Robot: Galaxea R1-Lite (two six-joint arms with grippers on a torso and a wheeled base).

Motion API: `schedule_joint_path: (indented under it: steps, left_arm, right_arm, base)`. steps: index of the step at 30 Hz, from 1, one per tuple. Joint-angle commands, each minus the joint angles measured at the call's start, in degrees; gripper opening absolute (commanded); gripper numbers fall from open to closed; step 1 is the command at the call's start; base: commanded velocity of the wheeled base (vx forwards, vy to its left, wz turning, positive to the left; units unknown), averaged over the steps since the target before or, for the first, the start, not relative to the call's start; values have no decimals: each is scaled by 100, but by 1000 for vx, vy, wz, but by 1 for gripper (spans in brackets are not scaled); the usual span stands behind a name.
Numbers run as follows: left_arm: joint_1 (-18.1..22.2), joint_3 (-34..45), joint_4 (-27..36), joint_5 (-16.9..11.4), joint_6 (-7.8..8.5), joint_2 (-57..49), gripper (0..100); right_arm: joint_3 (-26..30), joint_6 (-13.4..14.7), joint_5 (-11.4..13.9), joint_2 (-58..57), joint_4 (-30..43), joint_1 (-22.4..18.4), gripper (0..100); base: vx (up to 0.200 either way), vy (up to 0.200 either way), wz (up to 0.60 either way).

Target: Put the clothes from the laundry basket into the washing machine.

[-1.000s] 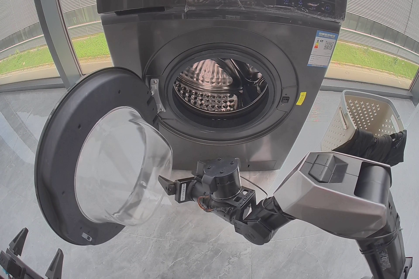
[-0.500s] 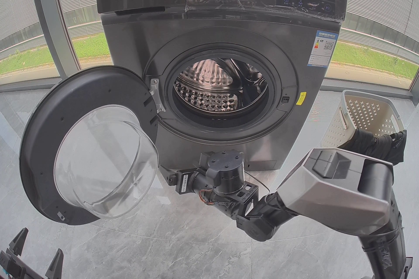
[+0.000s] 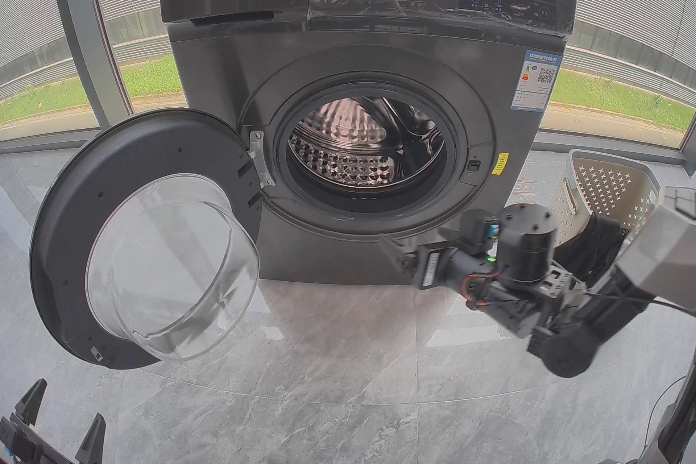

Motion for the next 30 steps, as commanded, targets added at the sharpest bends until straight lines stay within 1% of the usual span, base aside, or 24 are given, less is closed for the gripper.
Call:
schedule_joint_path:
  steps: [1,2,3,4,7,9,10,13,16,17,18,19,21,23,27,28,29,30]
  left_arm:
    - [-1,101,6,-8,-5,-104,100]
    - [-1,101,6,-8,-5,-104,100]
    - [-1,101,-3,-8,-14,-104,100]
    - [-1,101,-3,-8,-14,-104,100]
    - [-1,101,-3,-8,-14,-104,100]
    - [-1,101,6,-8,-14,-104,100]
    - [-1,101,-3,-8,-14,-104,100]
    - [-1,101,6,-8,-14,-104,100]
    - [-1,101,-3,-8,-14,-104,100]
    - [-1,101,-3,-8,-14,-104,100]
    - [-1,101,-3,-8,-5,-104,100]
    - [-1,101,-3,-17,-5,-104,100]
    - [-1,101,-3,-8,-5,-104,100]
    - [-1,101,-3,-8,-5,-104,100]
    - [-1,101,6,-17,-5,-104,100]
    - [-1,101,-3,-17,-5,-104,100]
    - [-1,101,-3,-17,-5,-104,100]
    - [-1,101,6,-17,-5,-104,100]
  right_arm:
    - [1490,-146,-87,-1696,-316,-1054,100]
    - [1674,-181,-69,-1863,-360,-1178,100]
    - [1701,-181,-69,-1889,-360,-1195,100]
    - [2061,-242,-25,-2223,-447,-1476,100]
    - [2562,-330,115,-2707,-579,-1819,100]
    - [2808,-348,124,-2944,-641,-1889,100]
    - [3054,-348,107,-3128,-650,-1925,100]
    - [3538,-374,89,-3647,-650,-1986,100]
    - [3775,-392,45,-4051,-623,-2030,100]
    - [3775,-392,45,-4051,-623,-2030,100]
    - [3889,-418,10,-4209,-597,-2100,100]
    - [4039,-506,-8,-4482,-562,-2223,100]
    - [4214,-620,10,-4763,-553,-2373,100]
    - [4294,-647,28,-4939,-518,-2470,100]
    - [4294,-664,36,-5800,229,-2689,100]
    - [4294,-673,36,-5827,256,-2707,100]
    - [4294,-752,63,-6196,713,-2830,100]
    - [4294,-761,71,-6398,897,-2874,100]
  base:
    - [0,0,0]
    - [0,0,0]
    - [0,0,0]
    - [0,0,0]
    - [0,0,0]
    - [0,0,0]
    - [0,0,0]
    - [0,0,0]
    - [0,0,0]
    - [0,0,0]
    - [0,0,0]
    - [0,0,0]
    - [0,0,0]
    - [0,0,0]
    - [0,0,0]
    - [0,0,0]
    - [0,0,0]
    - [0,0,0]
